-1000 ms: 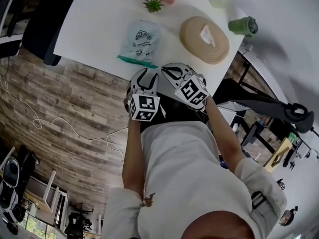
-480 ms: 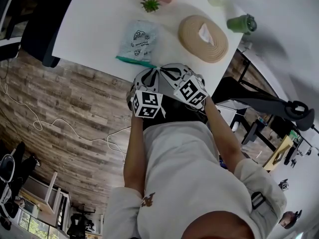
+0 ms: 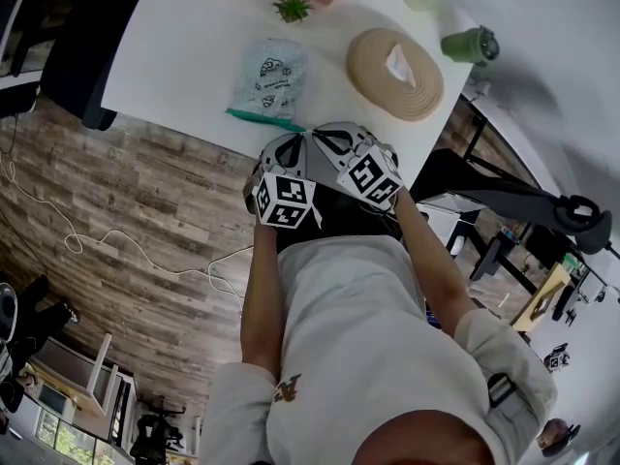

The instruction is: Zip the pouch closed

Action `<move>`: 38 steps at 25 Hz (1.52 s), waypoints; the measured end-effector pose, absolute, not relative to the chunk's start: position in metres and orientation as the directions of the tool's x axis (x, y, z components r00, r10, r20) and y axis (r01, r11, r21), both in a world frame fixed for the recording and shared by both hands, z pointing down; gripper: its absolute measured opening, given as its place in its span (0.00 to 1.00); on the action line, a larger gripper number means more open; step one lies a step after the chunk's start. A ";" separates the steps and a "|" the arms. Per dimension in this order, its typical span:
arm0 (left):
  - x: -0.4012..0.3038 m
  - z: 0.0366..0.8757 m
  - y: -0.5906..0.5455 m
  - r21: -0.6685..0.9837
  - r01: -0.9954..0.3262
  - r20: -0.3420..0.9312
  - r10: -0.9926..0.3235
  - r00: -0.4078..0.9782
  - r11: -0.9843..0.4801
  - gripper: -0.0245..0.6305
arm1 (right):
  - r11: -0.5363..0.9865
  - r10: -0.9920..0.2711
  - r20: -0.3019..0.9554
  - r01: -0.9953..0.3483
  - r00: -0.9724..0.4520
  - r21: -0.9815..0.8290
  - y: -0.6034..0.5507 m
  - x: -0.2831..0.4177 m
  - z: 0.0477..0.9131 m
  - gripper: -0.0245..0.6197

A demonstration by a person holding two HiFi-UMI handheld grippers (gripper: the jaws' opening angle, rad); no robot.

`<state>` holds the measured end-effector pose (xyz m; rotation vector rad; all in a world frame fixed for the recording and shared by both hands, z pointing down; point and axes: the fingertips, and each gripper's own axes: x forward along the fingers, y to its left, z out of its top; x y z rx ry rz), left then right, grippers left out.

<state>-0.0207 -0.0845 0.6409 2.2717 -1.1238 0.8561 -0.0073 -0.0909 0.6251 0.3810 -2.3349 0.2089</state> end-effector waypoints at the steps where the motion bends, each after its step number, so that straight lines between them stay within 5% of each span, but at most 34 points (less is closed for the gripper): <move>1: -0.021 0.641 -0.084 0.128 -0.818 0.705 -0.529 0.473 -0.561 0.04 | 0.943 -0.211 0.710 -0.332 -0.672 -0.034 -0.092 -0.007 0.626 0.04; 38: -0.040 0.637 -0.087 0.146 -0.870 0.698 -0.574 0.428 -0.471 0.03 | 0.925 -0.241 0.734 -0.379 -0.635 -0.024 -0.090 0.009 0.630 0.04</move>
